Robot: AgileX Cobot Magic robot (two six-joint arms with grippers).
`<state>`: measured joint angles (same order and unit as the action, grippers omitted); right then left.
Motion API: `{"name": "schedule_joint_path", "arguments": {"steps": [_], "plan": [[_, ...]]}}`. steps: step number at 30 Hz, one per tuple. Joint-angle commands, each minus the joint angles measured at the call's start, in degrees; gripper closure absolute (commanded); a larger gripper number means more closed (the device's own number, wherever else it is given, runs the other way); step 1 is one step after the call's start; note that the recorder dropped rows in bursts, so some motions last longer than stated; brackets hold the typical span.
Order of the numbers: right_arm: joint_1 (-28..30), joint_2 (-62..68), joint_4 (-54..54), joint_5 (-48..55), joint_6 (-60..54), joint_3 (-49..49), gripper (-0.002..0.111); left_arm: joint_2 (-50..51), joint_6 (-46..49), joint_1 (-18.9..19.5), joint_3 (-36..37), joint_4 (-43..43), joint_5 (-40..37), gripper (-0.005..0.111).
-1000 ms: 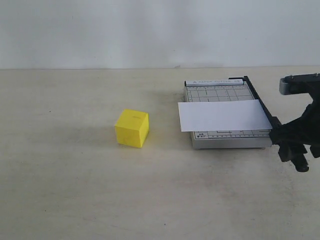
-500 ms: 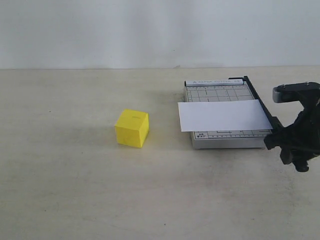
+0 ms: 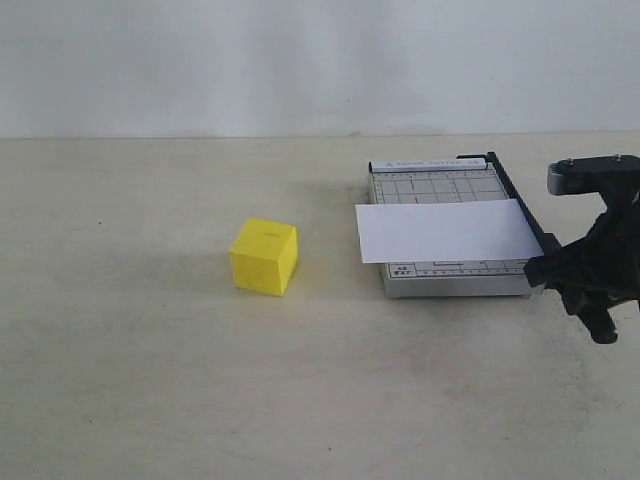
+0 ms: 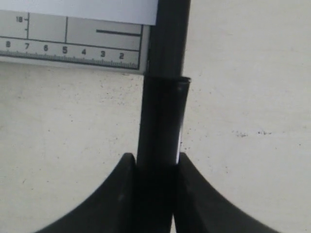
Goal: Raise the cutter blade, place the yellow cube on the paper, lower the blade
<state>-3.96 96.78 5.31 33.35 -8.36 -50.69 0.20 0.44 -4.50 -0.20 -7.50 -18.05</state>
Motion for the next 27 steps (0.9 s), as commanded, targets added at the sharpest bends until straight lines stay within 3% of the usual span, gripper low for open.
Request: {"name": "schedule_joint_path", "arguments": {"steps": [1,13,27], "plan": [[0.0,0.0,0.2,-0.9,-0.5,-0.4,0.108,-0.2,0.1,-0.2,0.2,0.0,0.6,0.102],[0.0,-9.1,0.4,-1.7,-0.6,-0.9,0.108,-0.2,0.1,-0.2,0.2,0.0,0.6,0.102],[0.0,-14.9,0.4,2.9,-1.2,-9.3,0.108,-0.2,0.1,-0.2,0.2,0.0,0.6,0.102]]}}
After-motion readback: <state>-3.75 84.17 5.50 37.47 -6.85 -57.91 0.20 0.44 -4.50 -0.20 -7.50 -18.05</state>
